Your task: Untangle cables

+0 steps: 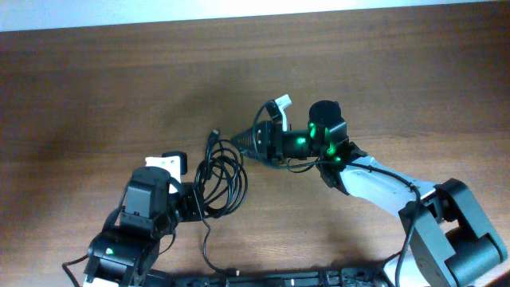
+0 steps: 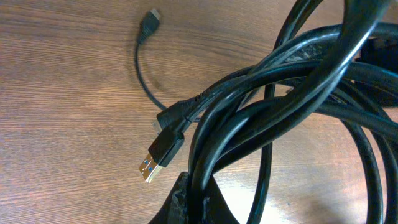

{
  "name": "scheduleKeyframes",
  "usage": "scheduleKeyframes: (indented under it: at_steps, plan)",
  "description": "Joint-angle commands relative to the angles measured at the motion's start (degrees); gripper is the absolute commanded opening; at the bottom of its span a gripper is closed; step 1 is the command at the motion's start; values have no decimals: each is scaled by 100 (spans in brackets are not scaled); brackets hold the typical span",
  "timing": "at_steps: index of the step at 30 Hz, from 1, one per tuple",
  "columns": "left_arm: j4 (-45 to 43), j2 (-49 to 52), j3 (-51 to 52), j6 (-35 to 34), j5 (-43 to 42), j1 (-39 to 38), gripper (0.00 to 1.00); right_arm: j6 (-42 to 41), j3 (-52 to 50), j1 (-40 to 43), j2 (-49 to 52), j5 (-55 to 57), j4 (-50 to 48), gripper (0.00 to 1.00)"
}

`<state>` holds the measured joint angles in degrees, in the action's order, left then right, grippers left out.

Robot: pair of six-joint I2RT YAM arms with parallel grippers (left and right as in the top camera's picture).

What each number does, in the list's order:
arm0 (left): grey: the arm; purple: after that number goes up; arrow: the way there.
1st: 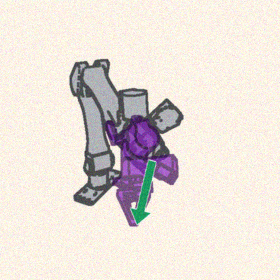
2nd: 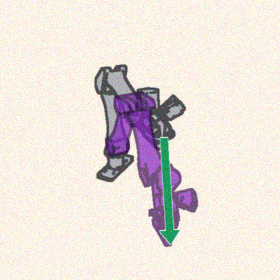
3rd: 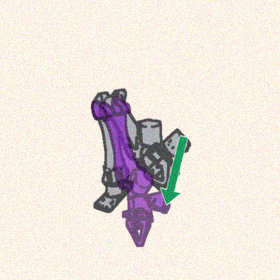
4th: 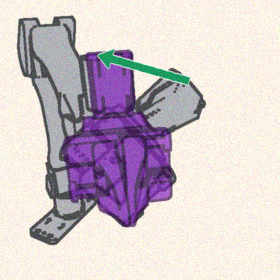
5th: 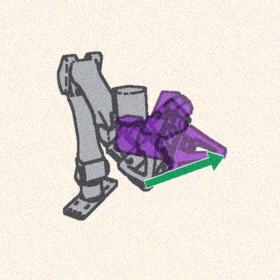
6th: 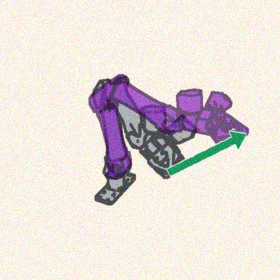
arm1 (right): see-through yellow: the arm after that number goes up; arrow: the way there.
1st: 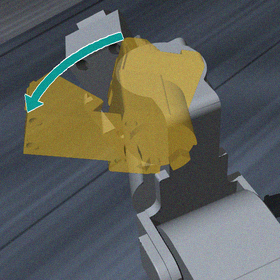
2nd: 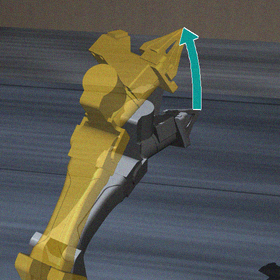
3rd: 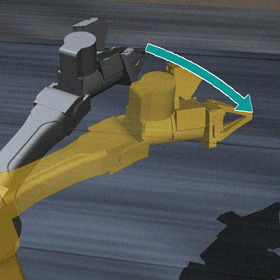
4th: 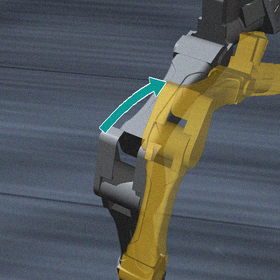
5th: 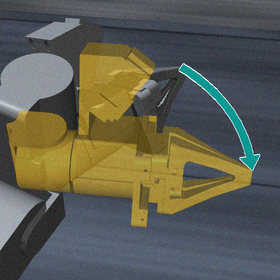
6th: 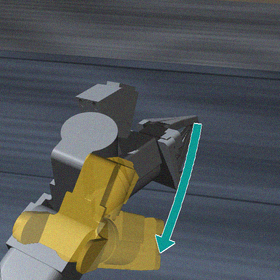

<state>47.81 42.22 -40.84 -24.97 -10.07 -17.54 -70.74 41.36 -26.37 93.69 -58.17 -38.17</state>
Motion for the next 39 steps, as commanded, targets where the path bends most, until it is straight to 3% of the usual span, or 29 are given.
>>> scheduleKeyframes:
  at_steps: [1, 3, 9, 17, 22, 24, 26, 28, 31, 35, 39]
  plan:
    - [-24, -13, -153, 199, -264, 9, 0, -984, 55, -42, -85, 341, -26, 99]
    - [-22, -13, -153, 343, -289, 9, 0, -1300, 55, -149, -85, 343, -83, 99]
    - [-24, -7, -153, 669, -525, 9, 0, -1832, 57, -533, -85, 608, -1576, 97]
    - [-68, -7, -153, 710, -778, 9, 0, -1832, 57, -1049, -83, 999, -1633, 95]
    - [-68, -7, -153, 710, -914, 7, 0, -1775, 57, -1187, -70, 1399, -1626, 80]
    - [-68, -7, -153, 977, -1353, 9, 0, -540, 57, -1187, -68, 1882, -1394, 75]
    - [-68, -7, -153, 1123, -1464, 9, 0, -55, 57, -1185, -68, 1943, -1003, 67]
    - [-70, -7, -153, 1191, -1460, 9, 0, 4, 57, -1185, -68, 1939, -678, 55]
    - [-72, -7, -153, 1292, -1462, 9, 0, 7, 57, -1180, -68, 1937, -680, 52]
    - [-70, -7, -153, 1342, -1462, 9, 0, 730, 57, -1001, -70, 1628, -839, 27]
    - [-155, -7, -153, 1572, -1456, 9, 0, 1502, 57, -295, -70, 1375, -833, 4]
